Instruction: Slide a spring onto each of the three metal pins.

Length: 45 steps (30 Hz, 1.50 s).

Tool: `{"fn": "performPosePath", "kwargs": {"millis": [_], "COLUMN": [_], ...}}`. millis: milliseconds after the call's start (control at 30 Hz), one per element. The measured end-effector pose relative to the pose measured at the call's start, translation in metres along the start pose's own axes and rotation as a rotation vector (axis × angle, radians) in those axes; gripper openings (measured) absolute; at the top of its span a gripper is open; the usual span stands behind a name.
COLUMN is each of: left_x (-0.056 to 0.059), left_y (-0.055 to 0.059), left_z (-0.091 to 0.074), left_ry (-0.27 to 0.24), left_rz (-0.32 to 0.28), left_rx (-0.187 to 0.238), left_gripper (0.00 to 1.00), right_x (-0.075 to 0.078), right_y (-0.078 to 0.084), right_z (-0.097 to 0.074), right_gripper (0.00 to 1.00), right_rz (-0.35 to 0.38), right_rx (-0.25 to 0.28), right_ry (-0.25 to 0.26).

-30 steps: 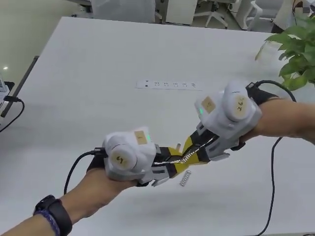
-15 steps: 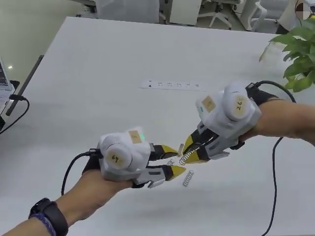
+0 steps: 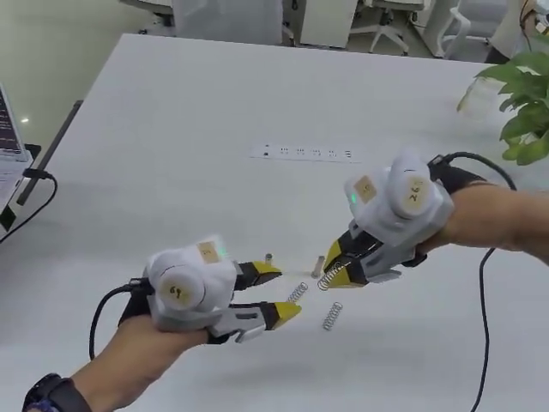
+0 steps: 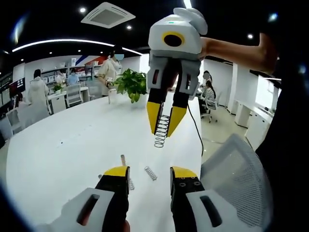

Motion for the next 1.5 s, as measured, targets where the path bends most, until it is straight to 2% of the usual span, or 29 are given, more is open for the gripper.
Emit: {"fn": "performPosePath", "kwargs": {"millis": [333, 567, 900, 1233, 1500], "left_x": [-0.025, -0.044, -0.061, -0.068, -0.07], "left_y": [0.026, 0.045, 0.072, 0.081, 0.085], "left_z": [-0.032, -0.062, -0.1, -0.124, -0.137], "left_ry": [-0.108, -0.198, -0.299, -0.365, -0.401], "left_rz": [-0.055, -0.099, -0.157, -0.192, -0.211], "left_rx": [-0.033, -0.055, -0.088, -0.089, -0.088], "left_gripper": [0.38, 0.45, 0.54, 0.59, 0.62], "right_x": [0.012, 0.024, 0.037, 0.047, 0.063], "right_y": [-0.001, -0.005, -0.015, -0.027, -0.04], "right_z": [0.01, 0.02, 0.04, 0.063, 0.081], "right_gripper": [0.08, 0.08, 0.08, 0.08, 0.08], "right_rz": [0.013, 0.018, 0.018, 0.015, 0.017], "right_rx": [-0.001, -0.005, -0.006, -0.009, -0.019], "right_ry": [0.016, 0.031, 0.021, -0.001, 0.011]}}
Point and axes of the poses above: the centre of the closed fingertips' face, and the gripper's own axes: z roughly forward along the fingers, x roughly to its right, y roughly out of its underside, the point moved 1 cm from there along -z, roughly backward along the fingers, and after that the axes turned 7 degrees about z, right-handed, at the moved point
